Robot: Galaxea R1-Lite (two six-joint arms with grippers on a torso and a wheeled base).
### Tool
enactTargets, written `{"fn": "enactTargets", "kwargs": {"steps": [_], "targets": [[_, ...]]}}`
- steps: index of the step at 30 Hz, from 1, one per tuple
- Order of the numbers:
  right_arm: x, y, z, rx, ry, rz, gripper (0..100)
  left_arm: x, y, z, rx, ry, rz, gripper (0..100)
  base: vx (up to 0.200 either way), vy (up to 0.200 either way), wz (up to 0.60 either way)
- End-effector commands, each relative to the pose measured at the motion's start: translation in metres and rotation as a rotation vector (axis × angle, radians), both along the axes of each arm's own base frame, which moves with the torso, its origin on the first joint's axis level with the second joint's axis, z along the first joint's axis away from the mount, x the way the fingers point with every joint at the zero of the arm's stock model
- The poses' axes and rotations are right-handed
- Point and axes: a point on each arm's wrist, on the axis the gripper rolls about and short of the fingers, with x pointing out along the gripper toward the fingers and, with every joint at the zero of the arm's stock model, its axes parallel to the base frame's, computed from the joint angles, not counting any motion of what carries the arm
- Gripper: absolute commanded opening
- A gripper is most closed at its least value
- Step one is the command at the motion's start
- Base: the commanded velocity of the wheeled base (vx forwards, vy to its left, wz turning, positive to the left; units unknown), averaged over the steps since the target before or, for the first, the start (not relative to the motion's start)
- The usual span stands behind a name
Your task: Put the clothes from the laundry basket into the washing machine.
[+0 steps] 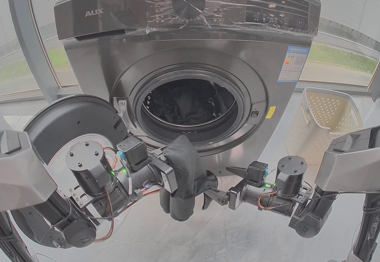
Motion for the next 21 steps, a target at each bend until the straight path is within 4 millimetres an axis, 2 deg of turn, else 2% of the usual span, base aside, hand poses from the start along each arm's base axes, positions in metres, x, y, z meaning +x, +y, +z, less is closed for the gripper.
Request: {"fn": "enactTargets", "kwargs": {"steps": [1,10,11,15,21], "targets": [[0.0,0.0,-0.013,-0.028,0.035,-0.001,100,0.0,0.0,0.001,-0.003,-0.003,0.001,0,0.0,0.0,0.0],[0.016,0.004,-0.025,-0.038,0.031,-0.05,100,-0.002,-0.001,0.003,-0.008,-0.009,-0.005,0,0.0,0.0,0.0],[0.018,0.004,-0.026,-0.036,0.029,-0.061,0,-0.003,-0.001,0.004,-0.009,-0.01,-0.007,0,0.0,0.0,0.0],[0.027,0.002,-0.025,-0.026,0.017,-0.084,0,-0.003,-0.001,0.004,-0.01,-0.012,-0.007,0,0.0,0.0,0.0],[0.028,0.001,-0.025,-0.024,0.011,-0.091,0,-0.004,-0.001,0.004,-0.007,-0.01,-0.008,0,0.0,0.0,0.0]]}}
